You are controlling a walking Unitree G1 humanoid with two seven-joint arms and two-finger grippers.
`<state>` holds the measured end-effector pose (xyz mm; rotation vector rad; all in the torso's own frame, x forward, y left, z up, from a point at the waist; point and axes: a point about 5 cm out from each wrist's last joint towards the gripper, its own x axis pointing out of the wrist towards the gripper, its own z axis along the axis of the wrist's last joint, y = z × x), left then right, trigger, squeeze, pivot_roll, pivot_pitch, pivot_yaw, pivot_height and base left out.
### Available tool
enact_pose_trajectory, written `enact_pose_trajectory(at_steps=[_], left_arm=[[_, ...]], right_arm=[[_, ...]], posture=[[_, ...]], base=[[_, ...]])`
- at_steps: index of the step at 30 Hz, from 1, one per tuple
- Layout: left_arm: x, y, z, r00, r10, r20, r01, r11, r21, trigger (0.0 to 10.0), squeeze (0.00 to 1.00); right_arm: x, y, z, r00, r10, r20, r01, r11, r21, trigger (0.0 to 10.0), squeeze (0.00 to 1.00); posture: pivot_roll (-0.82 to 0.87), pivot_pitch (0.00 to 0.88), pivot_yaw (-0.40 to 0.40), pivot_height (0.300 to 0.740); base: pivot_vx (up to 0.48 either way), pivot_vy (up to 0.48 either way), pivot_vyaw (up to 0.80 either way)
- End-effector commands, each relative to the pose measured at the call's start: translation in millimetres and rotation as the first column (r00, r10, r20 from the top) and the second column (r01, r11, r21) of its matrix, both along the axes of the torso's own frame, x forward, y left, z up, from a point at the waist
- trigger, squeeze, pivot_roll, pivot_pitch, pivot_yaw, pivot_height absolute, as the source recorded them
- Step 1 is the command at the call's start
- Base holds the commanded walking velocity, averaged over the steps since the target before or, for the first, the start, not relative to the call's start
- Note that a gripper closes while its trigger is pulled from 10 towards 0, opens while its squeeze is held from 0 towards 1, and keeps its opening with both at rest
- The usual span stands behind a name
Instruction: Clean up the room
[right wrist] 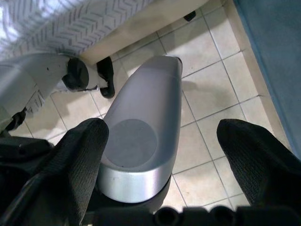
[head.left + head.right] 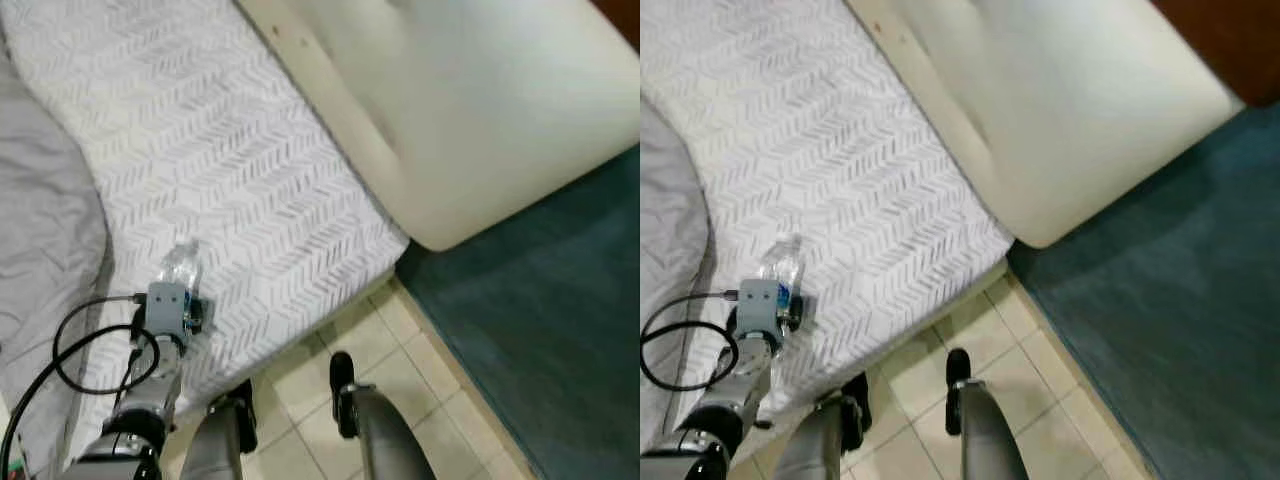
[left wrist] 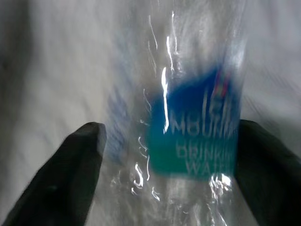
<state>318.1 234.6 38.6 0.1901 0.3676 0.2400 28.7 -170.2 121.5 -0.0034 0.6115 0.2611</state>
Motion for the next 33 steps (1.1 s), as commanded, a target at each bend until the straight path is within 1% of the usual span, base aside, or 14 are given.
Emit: enact_pose_trajectory(at_steps=[1,8,13,15,16,18,19,20,22,24,26,27,28,33], left_arm=[[-31.7,6.5,-37.9,0.981,0.051,-0.187,-0.067,0.994,-0.084,0.0,0.00],[-27.6,12.4,-31.8,0.985,0.016,-0.174,-0.030,0.997,-0.077,0.0,0.00],[-21.8,4.4,-22.0,0.993,-0.095,-0.068,0.093,0.995,-0.028,0.0,0.00],[-22.2,-5.4,-15.7,0.985,-0.170,0.030,0.171,0.985,-0.035,0.0,0.00],[-22.2,-5.4,-15.7,0.985,-0.170,0.030,0.171,0.985,-0.035,0.0,0.00],[-24.0,-12.7,-6.8,0.970,-0.213,0.118,0.218,0.975,-0.031,0.0,0.00],[-25.8,-21.2,5.4,0.947,-0.255,0.195,0.263,0.965,-0.018,0.0,0.00],[-25.8,-21.2,5.4,0.947,-0.255,0.195,0.263,0.965,-0.018,0.0,0.00],[-33.0,-31.6,28.5,0.911,-0.290,0.294,0.300,0.954,0.010,0.0,0.00],[-37.5,-37.0,38.6,0.893,-0.306,0.330,0.315,0.949,0.026,0.0,0.00],[-40.7,-39.3,43.7,0.886,-0.311,0.345,0.322,0.946,0.029,0.0,0.00],[-44.1,-43.7,49.2,0.875,-0.317,0.366,0.329,0.944,0.030,0.3,0.00],[-51.5,-49.3,56.7,0.864,-0.313,0.393,0.331,0.943,0.024,10.0,0.00],[-68.0,-54.9,57.4,0.878,-0.265,0.398,0.276,0.961,0.029,10.0,0.00]], right_arm=[[-4.6,-1.7,-9.0,0.998,-0.009,-0.057,0.009,1.000,-0.006,10.0,0.11],[6.9,-2.6,-14.9,1.000,-0.016,-0.023,0.016,1.000,-0.007,10.0,0.11],[20.1,-2.8,-22.4,0.999,-0.037,0.011,0.037,0.999,0.002,10.0,0.08],[37.1,-3.0,-30.8,0.997,-0.055,0.046,0.054,0.998,0.022,10.0,0.02],[37.1,-3.0,-30.8,0.997,-0.055,0.046,0.054,0.998,0.022,10.0,0.02],[54.7,-3.0,-36.9,0.994,-0.066,0.084,0.063,0.997,0.039,10.0,0.00],[77.4,-4.1,-45.6,0.989,-0.084,0.123,0.077,0.995,0.057,10.0,0.00],[77.4,-4.1,-45.6,0.989,-0.084,0.123,0.077,0.995,0.057,10.0,0.00],[106.2,-5.4,-53.4,0.979,-0.112,0.170,0.098,0.991,0.087,10.0,0.00],[119.9,-6.1,-57.1,0.975,-0.120,0.189,0.102,0.990,0.099,10.0,0.00],[123.9,-6.5,-56.9,0.973,-0.119,0.199,0.101,0.990,0.099,10.0,0.00],[132.1,-7.8,-58.0,0.968,-0.123,0.219,0.102,0.989,0.103,10.0,0.00],[140.7,-11.2,-56.7,0.959,-0.138,0.246,0.114,0.988,0.108,10.0,0.00],[170.4,-25.9,-54.7,0.920,-0.208,0.333,0.174,0.976,0.129,10.0,0.00]], posture=[[-0.39,0.644,-0.109,0.740],[-0.37,0.615,-0.089,0.740],[-0.34,0.558,-0.058,0.740],[-0.29,0.482,-0.027,0.740],[-0.29,0.482,-0.027,0.740],[-0.27,0.447,-0.013,0.740],[-0.22,0.383,0.010,0.740],[-0.22,0.383,0.010,0.740],[-0.16,0.276,0.033,0.740],[-0.14,0.230,0.042,0.740],[-0.14,0.230,0.042,0.740],[-0.10,0.148,0.049,0.740],[-0.09,0.109,0.049,0.740],[-0.05,0.000,0.037,0.740]], base=[[0.000,0.000,0.00],[0.000,0.000,0.00],[0.000,0.000,0.00],[0.000,0.000,0.00],[0.000,0.000,0.00],[0.000,0.000,0.00],[0.000,0.000,0.00],[0.000,0.000,0.00],[0.000,0.000,0.00],[0.000,0.000,0.00],[0.000,0.000,0.00],[0.000,0.000,0.00],[0.000,0.000,0.00],[0.000,0.000,0.00]])
